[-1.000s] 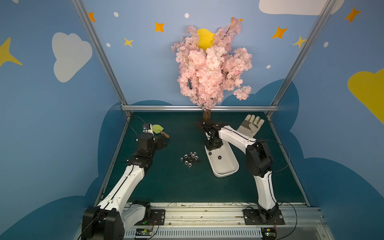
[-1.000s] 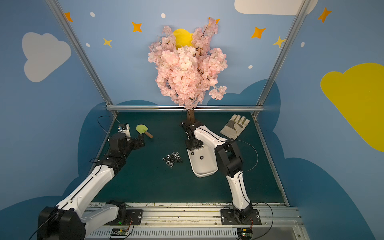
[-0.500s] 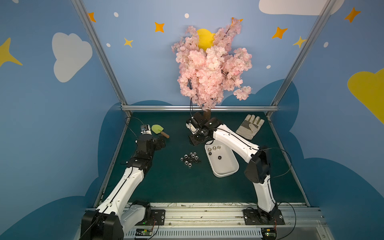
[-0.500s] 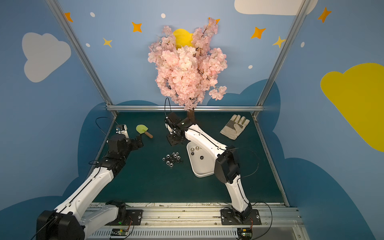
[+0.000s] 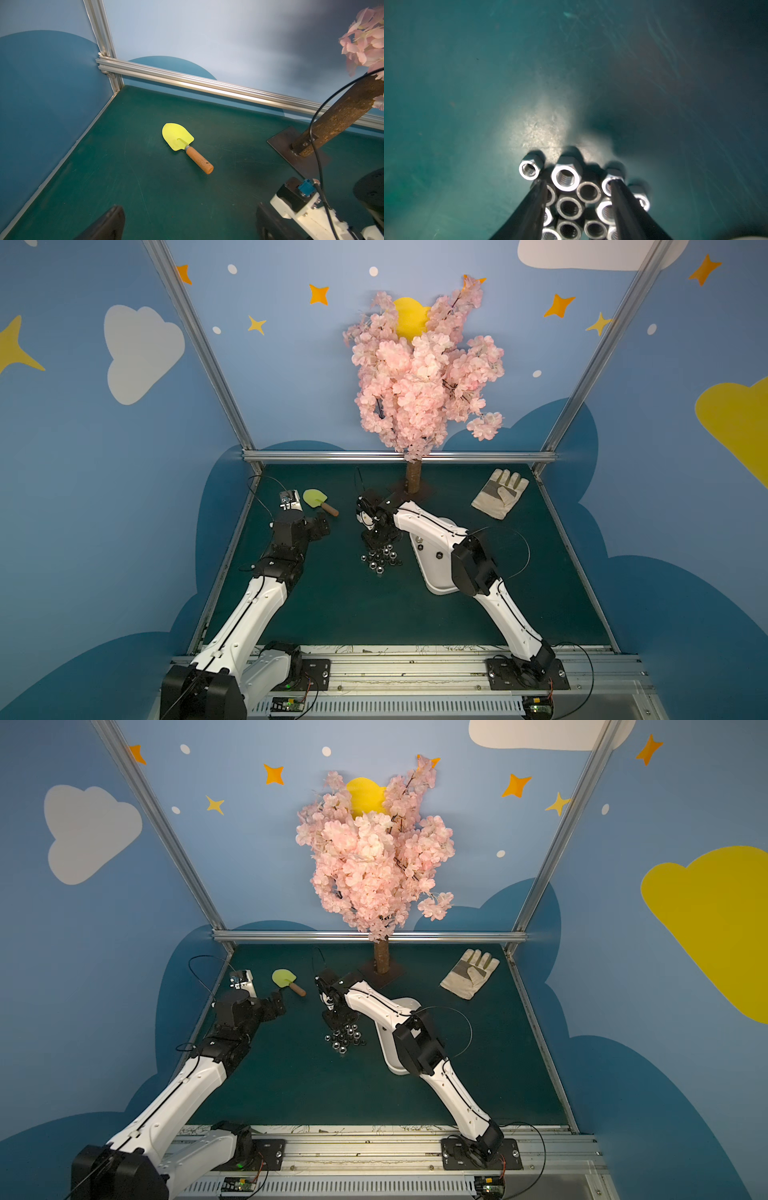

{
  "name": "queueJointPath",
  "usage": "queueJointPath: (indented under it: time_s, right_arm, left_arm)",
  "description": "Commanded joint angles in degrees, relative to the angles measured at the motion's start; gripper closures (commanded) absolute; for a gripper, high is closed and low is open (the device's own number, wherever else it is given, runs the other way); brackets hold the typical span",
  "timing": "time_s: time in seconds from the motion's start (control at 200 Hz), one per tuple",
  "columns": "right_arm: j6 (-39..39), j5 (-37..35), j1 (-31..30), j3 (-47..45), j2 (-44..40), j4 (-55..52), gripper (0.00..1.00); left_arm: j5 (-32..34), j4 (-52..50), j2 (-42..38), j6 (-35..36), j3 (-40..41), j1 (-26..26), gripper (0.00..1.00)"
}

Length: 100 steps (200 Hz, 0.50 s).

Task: Put the nuts on the desktop into the storage box
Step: Pick up the nut from the center of the board.

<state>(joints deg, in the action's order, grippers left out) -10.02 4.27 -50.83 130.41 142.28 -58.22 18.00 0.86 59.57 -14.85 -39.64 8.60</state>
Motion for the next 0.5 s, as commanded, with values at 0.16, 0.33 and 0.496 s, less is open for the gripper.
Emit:
queueJointPath:
  time_s: [0.16,0.33,0.496]
  right_arm:
    - [0.1,2.0,-1.0,2.6,3.0,-0.8,0.47]
    - [0.2,1.2,-1.5,2.8,4.4,-1.2,0.5]
    - [-0.5,0.5,-1.6,2.6,5.0,-2.4,0.6]
  left_arm:
    - [0.7,1.3,-0.3,-0.4,0.5,0.0,0.0]
    - [0.7,1.4,-0.2,-0.5,0.7,0.1,0.0]
    - [0.7,1.9,-0.3,-0.9,0.9,0.1,0.0]
